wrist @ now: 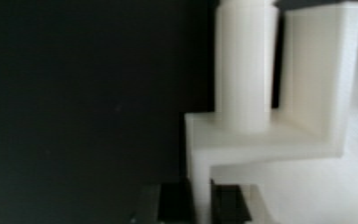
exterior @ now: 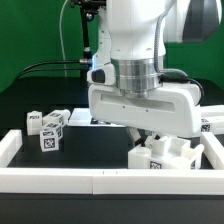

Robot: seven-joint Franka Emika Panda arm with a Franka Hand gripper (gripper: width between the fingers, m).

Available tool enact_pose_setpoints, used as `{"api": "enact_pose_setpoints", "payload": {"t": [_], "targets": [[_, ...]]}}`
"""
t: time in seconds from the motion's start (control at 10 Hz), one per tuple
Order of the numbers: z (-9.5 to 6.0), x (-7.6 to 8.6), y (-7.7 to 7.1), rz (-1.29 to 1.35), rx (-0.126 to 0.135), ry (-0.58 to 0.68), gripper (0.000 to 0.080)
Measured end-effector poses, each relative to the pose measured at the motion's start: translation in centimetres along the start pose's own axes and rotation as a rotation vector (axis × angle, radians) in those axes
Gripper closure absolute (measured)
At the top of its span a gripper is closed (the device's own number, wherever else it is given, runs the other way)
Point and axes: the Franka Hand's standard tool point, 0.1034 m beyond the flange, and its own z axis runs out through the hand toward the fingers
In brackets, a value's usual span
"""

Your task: Assemble chair

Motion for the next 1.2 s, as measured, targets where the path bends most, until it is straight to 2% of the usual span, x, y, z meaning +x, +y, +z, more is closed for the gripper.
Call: {"api": "enact_pose_setpoints", "payload": {"t": [0.2, 0.3, 0.7, 0.9, 1.0, 1.2], "targets": [[0.2, 0.4, -0.9, -0.165, -0.016, -0.029, 0.0771], [0.1, 0.6, -1.3, -0.224, -0.008, -0.016, 0.0771], [0.1, 0.6, -1.3, -0.222, -0.009, -0.016, 0.077], [-0.7, 1.4, -2.8, -0.444, -0.039, 0.015, 0.077], [-0.8, 1.6, -2.9, -0.472, -0.05, 0.021, 0.077], [-0.7, 1.5, -2.8, -0.463, -0.048, 0.018, 0.077]]}}
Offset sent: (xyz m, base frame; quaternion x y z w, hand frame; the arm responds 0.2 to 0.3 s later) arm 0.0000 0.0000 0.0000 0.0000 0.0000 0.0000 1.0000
